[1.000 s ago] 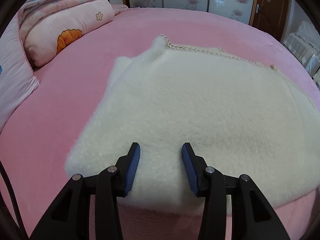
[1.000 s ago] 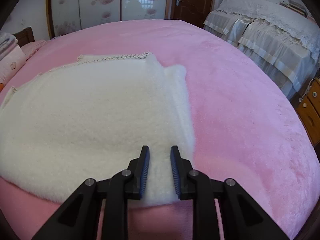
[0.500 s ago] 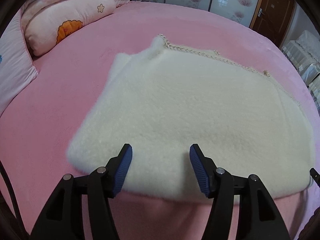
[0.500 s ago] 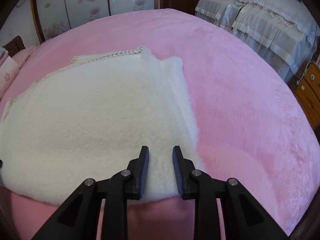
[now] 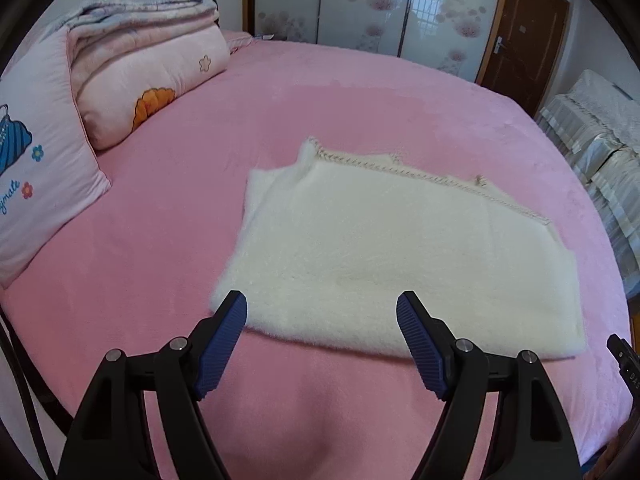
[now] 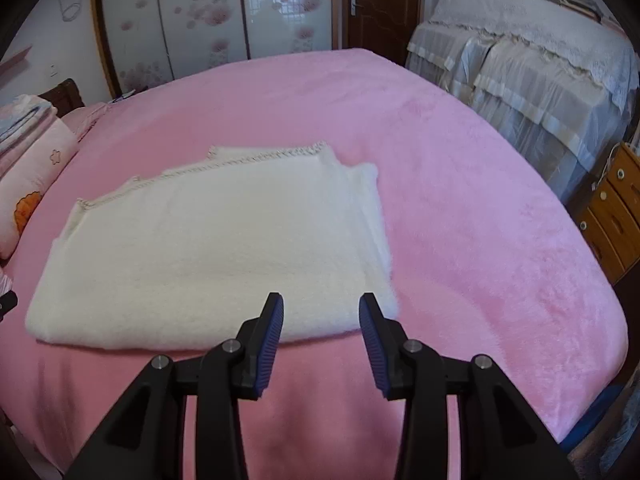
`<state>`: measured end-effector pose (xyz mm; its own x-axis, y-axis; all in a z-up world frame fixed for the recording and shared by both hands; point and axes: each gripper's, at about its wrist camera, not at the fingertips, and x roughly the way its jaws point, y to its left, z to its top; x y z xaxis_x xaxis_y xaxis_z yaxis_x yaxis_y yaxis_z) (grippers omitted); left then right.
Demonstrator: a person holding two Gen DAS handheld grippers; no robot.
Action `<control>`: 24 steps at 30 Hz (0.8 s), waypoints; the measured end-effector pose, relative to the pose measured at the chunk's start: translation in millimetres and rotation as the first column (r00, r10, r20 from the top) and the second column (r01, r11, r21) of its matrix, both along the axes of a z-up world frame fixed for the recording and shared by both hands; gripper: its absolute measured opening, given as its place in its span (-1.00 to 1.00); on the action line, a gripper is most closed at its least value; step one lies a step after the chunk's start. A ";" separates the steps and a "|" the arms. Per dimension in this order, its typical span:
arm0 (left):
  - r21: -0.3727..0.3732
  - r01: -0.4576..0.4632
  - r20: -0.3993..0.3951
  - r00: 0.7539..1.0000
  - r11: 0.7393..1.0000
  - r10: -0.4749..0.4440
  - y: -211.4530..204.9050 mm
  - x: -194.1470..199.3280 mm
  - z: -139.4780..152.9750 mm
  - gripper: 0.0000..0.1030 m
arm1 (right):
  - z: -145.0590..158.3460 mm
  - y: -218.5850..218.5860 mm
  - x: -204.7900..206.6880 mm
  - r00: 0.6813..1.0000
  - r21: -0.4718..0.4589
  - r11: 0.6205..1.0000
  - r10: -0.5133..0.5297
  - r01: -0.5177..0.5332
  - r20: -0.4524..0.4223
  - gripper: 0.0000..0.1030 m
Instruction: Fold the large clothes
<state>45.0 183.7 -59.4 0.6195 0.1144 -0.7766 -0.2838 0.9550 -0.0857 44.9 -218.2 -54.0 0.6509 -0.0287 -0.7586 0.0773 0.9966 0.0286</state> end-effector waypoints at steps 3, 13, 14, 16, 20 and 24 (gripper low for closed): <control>0.005 0.029 0.027 0.999 1.000 -0.030 -6.3 -17.0 17.4 0.50 | 20.3 9.0 -15.5 0.998 -0.004 0.999 0.034 -0.034 0.044 -0.23; -0.086 0.116 0.063 0.992 0.989 -0.111 -19.4 -59.6 39.0 0.56 | 57.0 47.5 -55.3 0.976 -0.031 0.986 0.165 -0.162 0.140 -0.04; -0.110 0.124 0.057 0.991 0.986 -0.119 -20.5 -60.7 35.2 0.56 | 58.1 52.4 -58.9 0.972 -0.034 0.984 0.180 -0.177 0.148 -0.04; -0.161 0.136 0.043 0.990 0.977 -0.131 -23.1 -61.2 24.7 0.56 | 58.4 61.8 -64.5 0.965 -0.040 0.979 0.205 -0.201 0.163 -0.03; -0.327 0.151 0.025 0.988 0.933 -0.151 -20.6 -53.5 -12.6 0.56 | 48.7 82.0 -71.6 0.949 -0.049 0.969 0.245 -0.240 0.198 -0.02; -0.554 0.114 0.035 0.993 0.825 -0.113 -4.4 -43.0 -62.3 0.56 | 29.2 98.1 -67.7 0.943 -0.047 0.964 0.266 -0.262 0.199 -0.02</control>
<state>2.0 179.3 -121.7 0.6019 -0.4058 -0.6877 -0.1762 0.7725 -0.6101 -22.8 -120.1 -24.8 0.7762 0.1517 -0.6120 -0.1943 0.9809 -0.0033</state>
